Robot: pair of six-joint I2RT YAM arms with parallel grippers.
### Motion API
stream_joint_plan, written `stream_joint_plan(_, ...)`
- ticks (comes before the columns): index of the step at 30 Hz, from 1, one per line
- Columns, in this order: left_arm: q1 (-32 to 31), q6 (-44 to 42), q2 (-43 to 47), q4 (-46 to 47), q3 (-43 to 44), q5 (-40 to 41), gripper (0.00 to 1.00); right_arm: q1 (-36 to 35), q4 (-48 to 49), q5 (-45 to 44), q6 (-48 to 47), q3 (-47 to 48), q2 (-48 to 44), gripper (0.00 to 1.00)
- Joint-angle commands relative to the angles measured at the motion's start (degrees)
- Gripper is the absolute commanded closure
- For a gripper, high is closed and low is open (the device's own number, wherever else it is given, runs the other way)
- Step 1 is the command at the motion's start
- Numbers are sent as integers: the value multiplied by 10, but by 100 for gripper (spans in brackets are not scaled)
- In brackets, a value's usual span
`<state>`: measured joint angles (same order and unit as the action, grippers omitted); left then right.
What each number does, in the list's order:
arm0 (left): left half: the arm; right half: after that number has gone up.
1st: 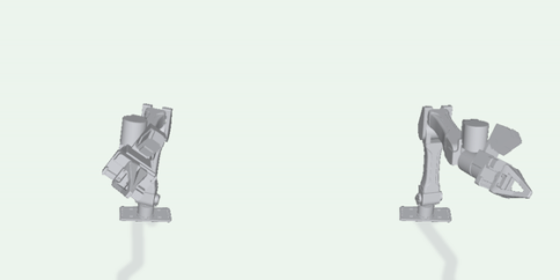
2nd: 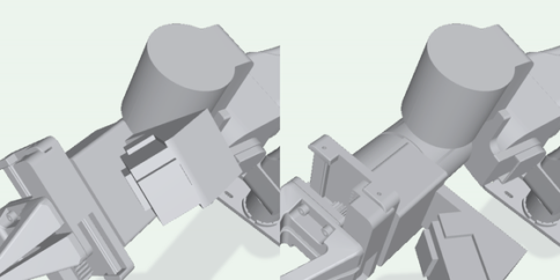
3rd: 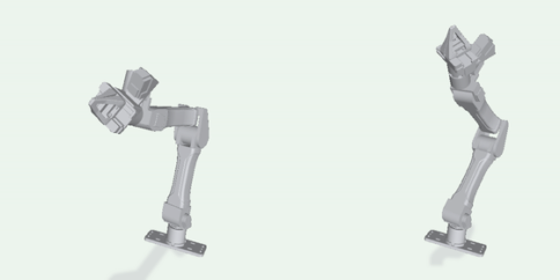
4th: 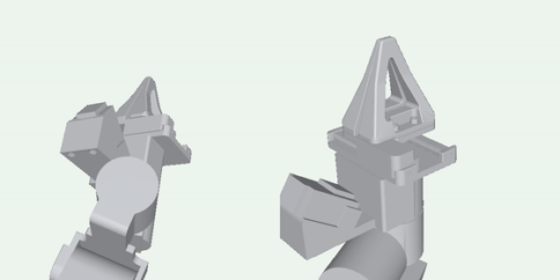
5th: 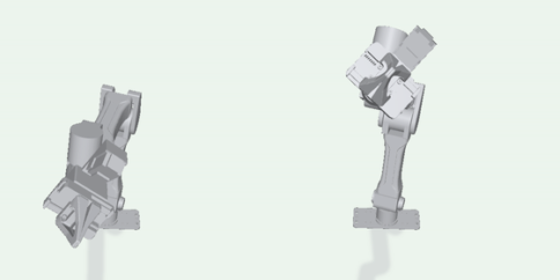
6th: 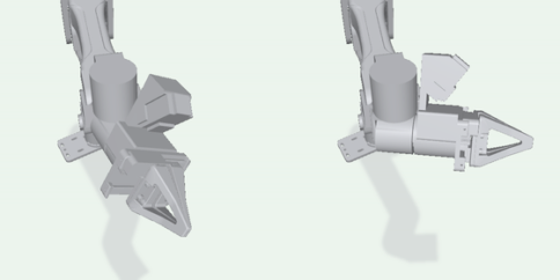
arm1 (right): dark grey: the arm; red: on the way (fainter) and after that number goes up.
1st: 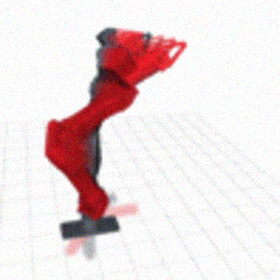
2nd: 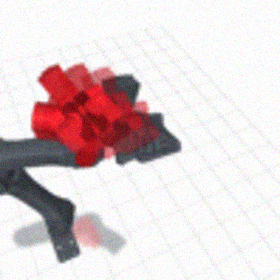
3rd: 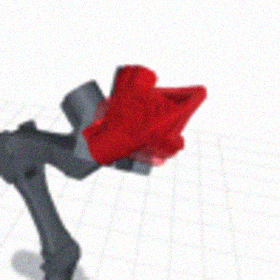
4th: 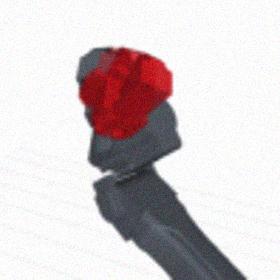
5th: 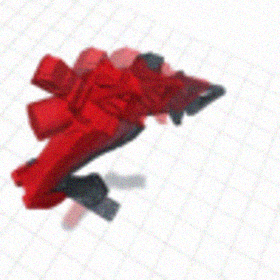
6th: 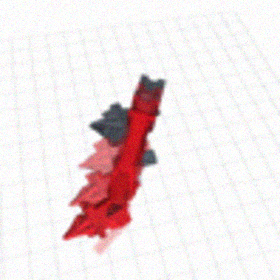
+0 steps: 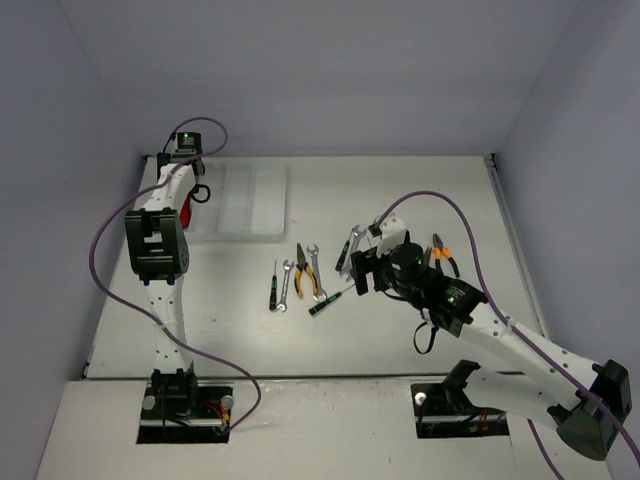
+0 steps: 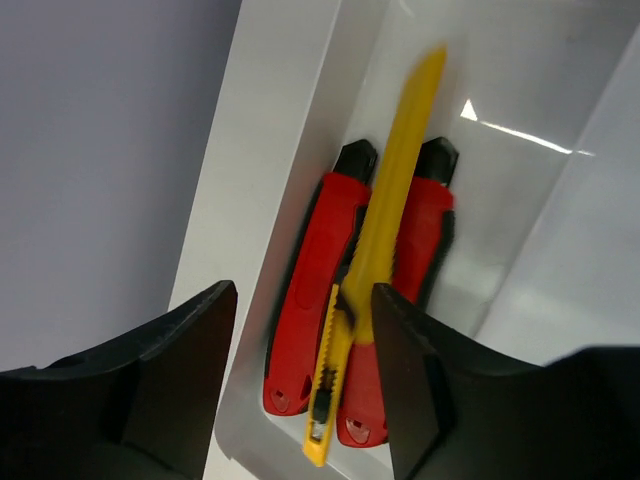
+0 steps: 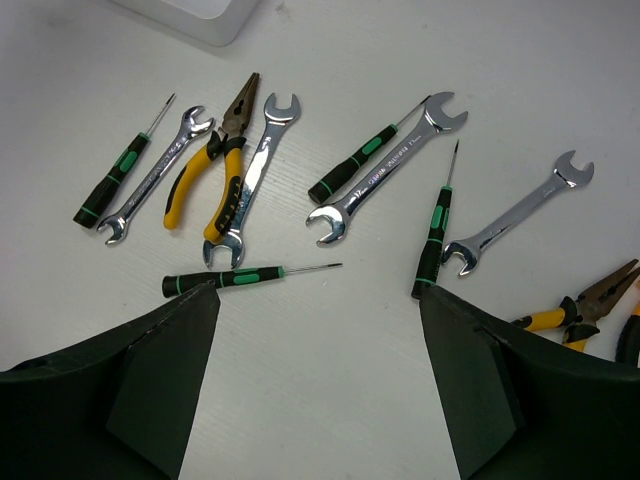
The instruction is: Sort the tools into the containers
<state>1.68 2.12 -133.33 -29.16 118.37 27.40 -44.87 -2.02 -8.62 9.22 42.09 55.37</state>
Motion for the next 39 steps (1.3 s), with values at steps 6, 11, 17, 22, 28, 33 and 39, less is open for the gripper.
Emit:
stream_joint_plan(6, 1, 22, 145, -2, -30, -23, 41, 7, 23, -10, 13, 4, -2, 21)
stream_joint_plan(11, -33, 89, 275, -30, -109, -101, 40, 7, 23, -8, 15, 5, -14, 21)
stream_joint_plan(17, -112, 175, 424, -69, -241, -208, 37, 8, 23, -14, 13, 2, -25, 21)
stream_joint_plan(22, -212, 231, 507, -71, -367, -253, 34, 9, 22, -16, 15, -4, -43, 21)
stream_joint_plan(28, -315, 287, 534, -64, -480, -227, 33, 9, 23, -16, 17, -8, -48, 21)
stream_joint_plan(33, -341, 313, 502, -22, -527, -230, 38, 9, 23, -19, 21, -13, -50, 21)
stream_joint_plan(39, -349, 331, 450, 25, -548, -236, 48, 9, 7, -18, 29, -22, -61, 21)
